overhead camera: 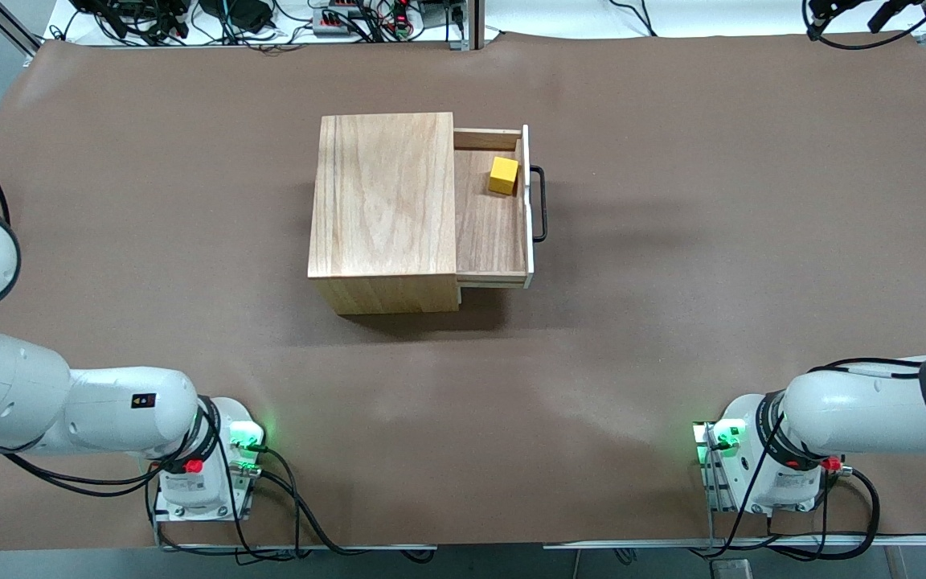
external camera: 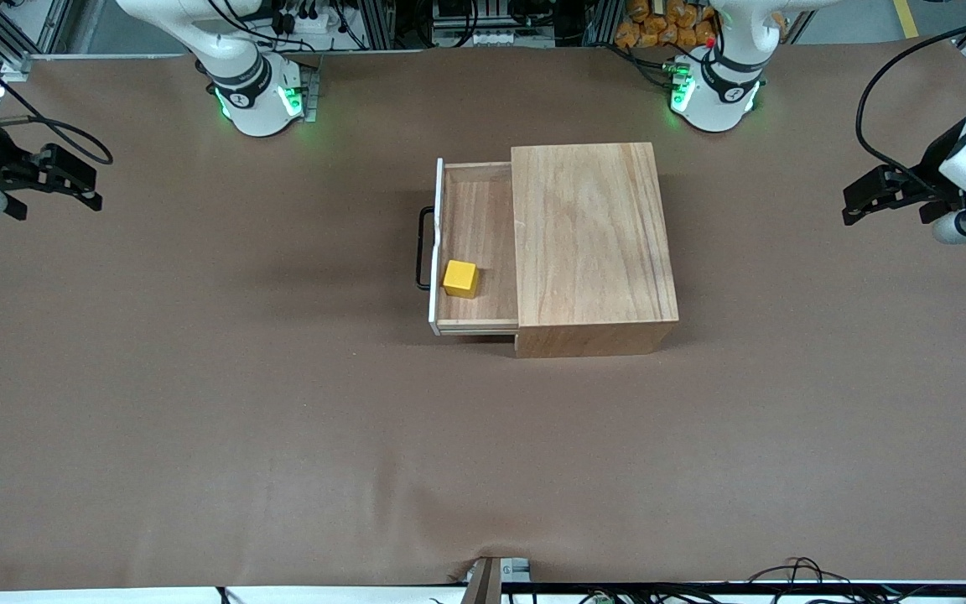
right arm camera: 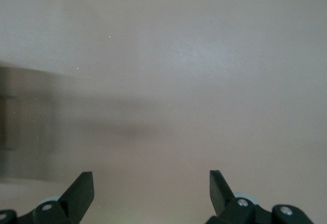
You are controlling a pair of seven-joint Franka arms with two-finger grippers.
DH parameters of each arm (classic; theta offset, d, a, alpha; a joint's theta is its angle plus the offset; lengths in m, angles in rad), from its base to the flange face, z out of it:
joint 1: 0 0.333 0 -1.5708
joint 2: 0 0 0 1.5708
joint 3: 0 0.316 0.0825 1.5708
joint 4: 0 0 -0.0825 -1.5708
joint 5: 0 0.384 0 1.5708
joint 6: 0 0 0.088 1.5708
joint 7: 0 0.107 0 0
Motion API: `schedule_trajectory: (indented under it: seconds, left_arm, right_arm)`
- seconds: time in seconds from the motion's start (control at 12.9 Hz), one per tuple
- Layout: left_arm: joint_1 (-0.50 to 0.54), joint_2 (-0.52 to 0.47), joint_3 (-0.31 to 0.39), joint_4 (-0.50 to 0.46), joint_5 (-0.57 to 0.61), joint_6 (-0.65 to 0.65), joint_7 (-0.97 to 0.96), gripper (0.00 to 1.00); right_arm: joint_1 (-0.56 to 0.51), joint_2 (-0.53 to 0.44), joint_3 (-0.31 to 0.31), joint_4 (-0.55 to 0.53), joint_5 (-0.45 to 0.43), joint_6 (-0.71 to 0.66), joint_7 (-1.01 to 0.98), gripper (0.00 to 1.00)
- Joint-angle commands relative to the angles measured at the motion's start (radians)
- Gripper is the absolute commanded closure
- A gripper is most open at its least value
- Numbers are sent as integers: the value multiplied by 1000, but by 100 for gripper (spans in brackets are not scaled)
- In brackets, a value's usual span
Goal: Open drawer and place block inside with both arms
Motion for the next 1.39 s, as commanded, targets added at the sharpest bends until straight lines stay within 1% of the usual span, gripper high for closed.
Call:
schedule_trajectory:
  seconds: [0.0, 0.15, 0.31, 0.39, 0.54, 0.69, 0.85, 1.16, 1.31]
  left_arm:
    - [6, -8, -2, 7, -8, 4, 5, 0]
    - [6, -6, -2, 8, -5, 4, 5, 0]
    - [6, -2, -2, 13, -7, 4, -5, 0]
    - [6, -2, 1, 20, -7, 4, -9, 0]
    - [8, 0, 6, 20, -10, 2, -12, 0]
    - [6, -2, 6, 33, -8, -8, -12, 0]
    - [6, -2, 0, 51, -13, -48, -15, 0]
    - [13, -3, 7, 53, -13, -51, -16, 0]
    - [13, -5, 7, 53, -14, -74, -36, 0]
  right_arm:
    - [-8, -12, -8, 31, 21, -18, -6, 0]
    - [-2, -3, -8, 63, 23, -44, 24, 0]
    - [4, 25, -5, 91, 24, -56, 139, 0]
    - [1, 34, -5, 102, 27, -65, 150, 0]
    - [-15, 81, -8, 145, 78, -70, 150, 0]
    - [-19, 120, -8, 197, 73, -85, 147, 0]
    - [-11, 123, -8, 200, 70, -85, 147, 0]
    - [-17, 123, -8, 199, 70, -87, 140, 0]
    - [-17, 123, -8, 194, 70, -87, 140, 0]
